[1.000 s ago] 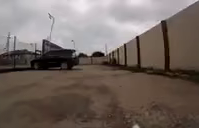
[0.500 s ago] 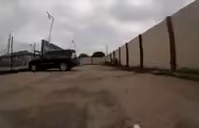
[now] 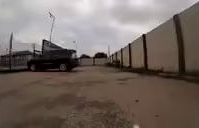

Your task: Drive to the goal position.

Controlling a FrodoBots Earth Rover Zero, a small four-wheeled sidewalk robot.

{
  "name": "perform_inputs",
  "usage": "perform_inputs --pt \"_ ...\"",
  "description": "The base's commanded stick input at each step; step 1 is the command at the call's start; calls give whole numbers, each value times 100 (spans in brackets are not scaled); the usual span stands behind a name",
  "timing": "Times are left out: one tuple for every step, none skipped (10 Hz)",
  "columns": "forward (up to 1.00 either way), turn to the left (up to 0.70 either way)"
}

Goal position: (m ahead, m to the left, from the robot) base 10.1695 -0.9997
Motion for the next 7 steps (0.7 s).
perform_inputs --pt "100 0" --pt "100 0" --pt "100 0" --pt "100 0" --pt "100 0" --pt "100 0" --pt "100 0"
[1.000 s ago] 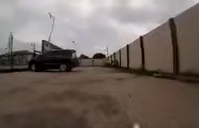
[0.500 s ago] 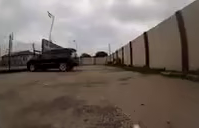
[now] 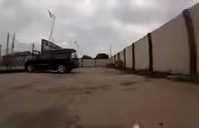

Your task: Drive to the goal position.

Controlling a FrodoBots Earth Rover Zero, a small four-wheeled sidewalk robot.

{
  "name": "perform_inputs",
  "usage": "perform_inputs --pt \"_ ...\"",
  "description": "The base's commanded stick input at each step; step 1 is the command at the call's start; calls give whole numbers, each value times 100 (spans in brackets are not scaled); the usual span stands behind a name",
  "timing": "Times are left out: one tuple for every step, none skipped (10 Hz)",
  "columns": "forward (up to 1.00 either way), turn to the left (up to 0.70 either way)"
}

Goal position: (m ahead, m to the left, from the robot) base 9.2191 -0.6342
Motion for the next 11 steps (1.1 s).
perform_inputs --pt "100 0" --pt "100 0" --pt "100 0" --pt "100 0" --pt "100 0" --pt "100 0" --pt "100 0" --pt "100 0" --pt "100 0" --pt "100 0" --pt "100 0"
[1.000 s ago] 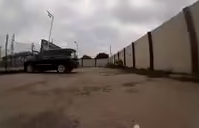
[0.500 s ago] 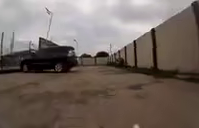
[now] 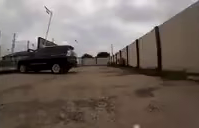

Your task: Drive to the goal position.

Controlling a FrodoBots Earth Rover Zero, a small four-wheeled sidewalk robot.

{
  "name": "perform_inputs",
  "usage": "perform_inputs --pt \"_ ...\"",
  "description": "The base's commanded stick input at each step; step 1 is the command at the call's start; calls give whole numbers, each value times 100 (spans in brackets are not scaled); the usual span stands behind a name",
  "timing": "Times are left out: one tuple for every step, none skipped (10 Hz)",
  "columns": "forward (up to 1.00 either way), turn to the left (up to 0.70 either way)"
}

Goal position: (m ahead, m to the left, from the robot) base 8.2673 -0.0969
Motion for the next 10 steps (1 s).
perform_inputs --pt "100 0" --pt "100 0" --pt "100 0" --pt "100 0" --pt "100 0" --pt "100 0" --pt "100 0" --pt "100 0" --pt "100 0" --pt "100 0"
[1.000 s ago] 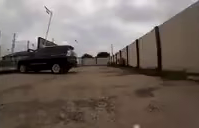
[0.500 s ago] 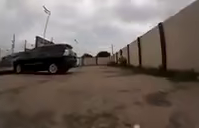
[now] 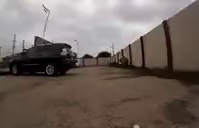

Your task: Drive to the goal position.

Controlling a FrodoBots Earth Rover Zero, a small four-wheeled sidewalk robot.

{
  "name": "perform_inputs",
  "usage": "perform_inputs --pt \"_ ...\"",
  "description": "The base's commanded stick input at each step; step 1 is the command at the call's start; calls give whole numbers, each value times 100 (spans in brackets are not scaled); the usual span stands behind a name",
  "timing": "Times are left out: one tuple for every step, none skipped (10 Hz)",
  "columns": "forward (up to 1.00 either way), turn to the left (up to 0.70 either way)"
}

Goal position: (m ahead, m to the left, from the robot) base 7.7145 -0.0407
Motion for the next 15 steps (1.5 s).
perform_inputs --pt "100 0" --pt "100 0" --pt "100 0" --pt "100 0" --pt "100 0" --pt "100 0" --pt "100 0" --pt "100 0" --pt "100 0" --pt "100 0" --pt "100 0" --pt "100 0" --pt "100 0" --pt "100 -15" --pt "100 -27"
